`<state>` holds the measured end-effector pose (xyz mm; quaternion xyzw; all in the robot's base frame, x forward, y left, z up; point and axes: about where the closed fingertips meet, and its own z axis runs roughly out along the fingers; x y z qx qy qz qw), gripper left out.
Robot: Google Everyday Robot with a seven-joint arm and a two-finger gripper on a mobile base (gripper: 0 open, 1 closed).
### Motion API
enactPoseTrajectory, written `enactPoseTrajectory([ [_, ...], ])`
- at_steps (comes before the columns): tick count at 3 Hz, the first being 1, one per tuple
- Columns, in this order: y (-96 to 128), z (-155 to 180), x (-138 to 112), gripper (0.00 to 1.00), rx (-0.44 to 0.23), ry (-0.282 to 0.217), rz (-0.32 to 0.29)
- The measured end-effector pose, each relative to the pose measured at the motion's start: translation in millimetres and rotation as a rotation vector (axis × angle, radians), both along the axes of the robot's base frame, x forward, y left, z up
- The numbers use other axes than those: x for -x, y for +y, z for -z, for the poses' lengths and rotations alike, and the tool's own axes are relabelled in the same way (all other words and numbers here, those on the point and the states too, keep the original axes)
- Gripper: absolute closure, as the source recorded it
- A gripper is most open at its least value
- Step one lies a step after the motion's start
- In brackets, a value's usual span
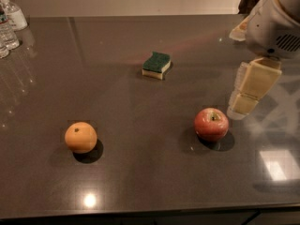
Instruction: Pick orange
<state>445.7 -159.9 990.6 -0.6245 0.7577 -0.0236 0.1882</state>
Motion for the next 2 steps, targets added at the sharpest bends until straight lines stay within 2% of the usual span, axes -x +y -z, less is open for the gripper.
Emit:
enactPoseTrajectory([
  [1, 44, -6, -1, 0.0, -0.029, -0.017, -0.069],
  [2, 93, -3, -3, 0.0, -0.06, -0.007, -0.162],
])
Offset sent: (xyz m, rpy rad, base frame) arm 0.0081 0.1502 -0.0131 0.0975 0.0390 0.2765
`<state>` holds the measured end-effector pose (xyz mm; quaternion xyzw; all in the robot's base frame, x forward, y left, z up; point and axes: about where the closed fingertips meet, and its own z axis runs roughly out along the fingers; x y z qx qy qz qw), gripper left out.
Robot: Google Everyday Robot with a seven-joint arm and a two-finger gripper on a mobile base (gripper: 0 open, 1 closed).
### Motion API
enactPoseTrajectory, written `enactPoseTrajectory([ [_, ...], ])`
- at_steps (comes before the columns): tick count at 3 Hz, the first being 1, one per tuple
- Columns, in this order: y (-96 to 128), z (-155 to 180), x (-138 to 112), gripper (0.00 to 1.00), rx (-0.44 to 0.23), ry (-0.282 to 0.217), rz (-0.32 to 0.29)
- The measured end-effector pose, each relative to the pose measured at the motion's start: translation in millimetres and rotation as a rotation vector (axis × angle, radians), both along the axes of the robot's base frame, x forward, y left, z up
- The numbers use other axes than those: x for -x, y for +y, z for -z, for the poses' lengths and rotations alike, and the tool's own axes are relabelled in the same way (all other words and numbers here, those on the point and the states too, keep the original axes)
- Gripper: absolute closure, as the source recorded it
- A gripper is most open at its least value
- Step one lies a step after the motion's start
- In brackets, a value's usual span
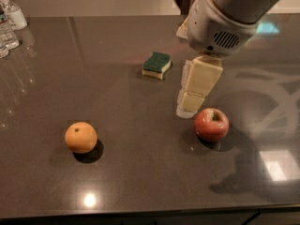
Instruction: Pick orange
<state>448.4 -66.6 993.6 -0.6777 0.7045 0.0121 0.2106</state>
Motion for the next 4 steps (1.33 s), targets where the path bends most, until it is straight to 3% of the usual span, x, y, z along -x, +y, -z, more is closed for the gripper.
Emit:
enactPoseTrajectory([
  [2, 75, 29, -12, 0.0, -0.007, 0.069, -0.211],
  [4, 122, 53, -18, 0.0, 0.008, 0.118, -0.454],
])
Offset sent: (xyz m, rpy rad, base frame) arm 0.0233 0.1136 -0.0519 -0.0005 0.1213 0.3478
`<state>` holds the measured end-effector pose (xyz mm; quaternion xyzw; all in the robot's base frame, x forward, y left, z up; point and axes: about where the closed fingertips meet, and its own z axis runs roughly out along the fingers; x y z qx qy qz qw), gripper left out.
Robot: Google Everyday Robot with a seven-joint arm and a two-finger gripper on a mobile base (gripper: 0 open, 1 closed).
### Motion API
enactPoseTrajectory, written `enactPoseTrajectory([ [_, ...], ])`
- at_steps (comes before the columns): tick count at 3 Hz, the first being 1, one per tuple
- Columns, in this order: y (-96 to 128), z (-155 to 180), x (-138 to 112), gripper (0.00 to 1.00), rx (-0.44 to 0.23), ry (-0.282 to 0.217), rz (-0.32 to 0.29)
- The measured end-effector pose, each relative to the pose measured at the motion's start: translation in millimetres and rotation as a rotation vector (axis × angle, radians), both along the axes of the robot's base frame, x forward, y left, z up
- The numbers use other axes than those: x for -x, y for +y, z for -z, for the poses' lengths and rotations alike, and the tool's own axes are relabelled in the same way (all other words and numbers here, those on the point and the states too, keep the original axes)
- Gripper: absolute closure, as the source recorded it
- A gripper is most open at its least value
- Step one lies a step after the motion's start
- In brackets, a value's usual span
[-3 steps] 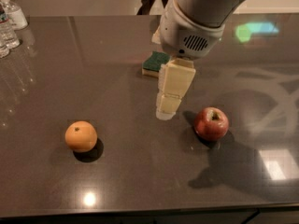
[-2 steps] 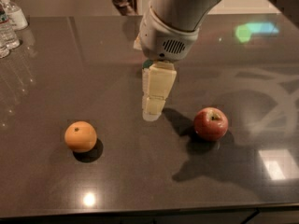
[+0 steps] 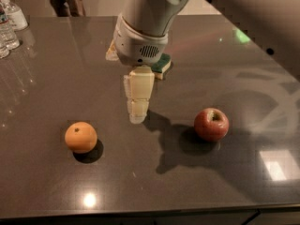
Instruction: Pick orange
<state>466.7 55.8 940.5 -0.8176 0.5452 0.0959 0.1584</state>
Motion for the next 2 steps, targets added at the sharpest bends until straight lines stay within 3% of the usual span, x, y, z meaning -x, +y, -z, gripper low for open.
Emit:
enactPoseTrajectory([
  [2, 42, 21, 11, 0.0, -0.028, 0.019, -0.218],
])
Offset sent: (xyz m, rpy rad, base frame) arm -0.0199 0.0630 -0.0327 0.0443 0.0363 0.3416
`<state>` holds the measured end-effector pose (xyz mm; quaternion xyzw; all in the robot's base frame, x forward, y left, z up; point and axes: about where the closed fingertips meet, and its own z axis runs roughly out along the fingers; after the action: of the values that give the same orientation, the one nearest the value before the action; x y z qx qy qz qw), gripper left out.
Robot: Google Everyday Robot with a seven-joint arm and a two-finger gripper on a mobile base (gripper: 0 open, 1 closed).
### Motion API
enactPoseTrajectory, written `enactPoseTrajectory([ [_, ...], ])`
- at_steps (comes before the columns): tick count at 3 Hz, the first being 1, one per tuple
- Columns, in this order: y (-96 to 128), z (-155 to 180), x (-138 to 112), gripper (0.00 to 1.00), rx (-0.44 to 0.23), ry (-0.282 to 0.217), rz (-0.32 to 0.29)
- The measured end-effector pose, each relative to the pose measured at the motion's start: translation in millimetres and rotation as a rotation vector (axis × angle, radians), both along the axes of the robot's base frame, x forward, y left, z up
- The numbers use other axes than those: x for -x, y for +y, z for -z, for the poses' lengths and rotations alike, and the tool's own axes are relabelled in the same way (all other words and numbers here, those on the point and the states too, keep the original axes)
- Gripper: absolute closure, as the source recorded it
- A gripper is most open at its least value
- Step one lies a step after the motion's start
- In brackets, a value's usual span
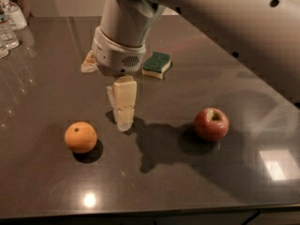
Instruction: Pick orange
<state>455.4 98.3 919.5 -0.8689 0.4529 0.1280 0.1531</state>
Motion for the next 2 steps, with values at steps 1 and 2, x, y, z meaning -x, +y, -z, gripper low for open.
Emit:
enactPoseTrajectory([
  [1, 14, 9, 3, 0.0, -0.013, 0.002, -0.061],
  [2, 27, 19, 7, 0.0, -0.028, 0.014, -0.08],
])
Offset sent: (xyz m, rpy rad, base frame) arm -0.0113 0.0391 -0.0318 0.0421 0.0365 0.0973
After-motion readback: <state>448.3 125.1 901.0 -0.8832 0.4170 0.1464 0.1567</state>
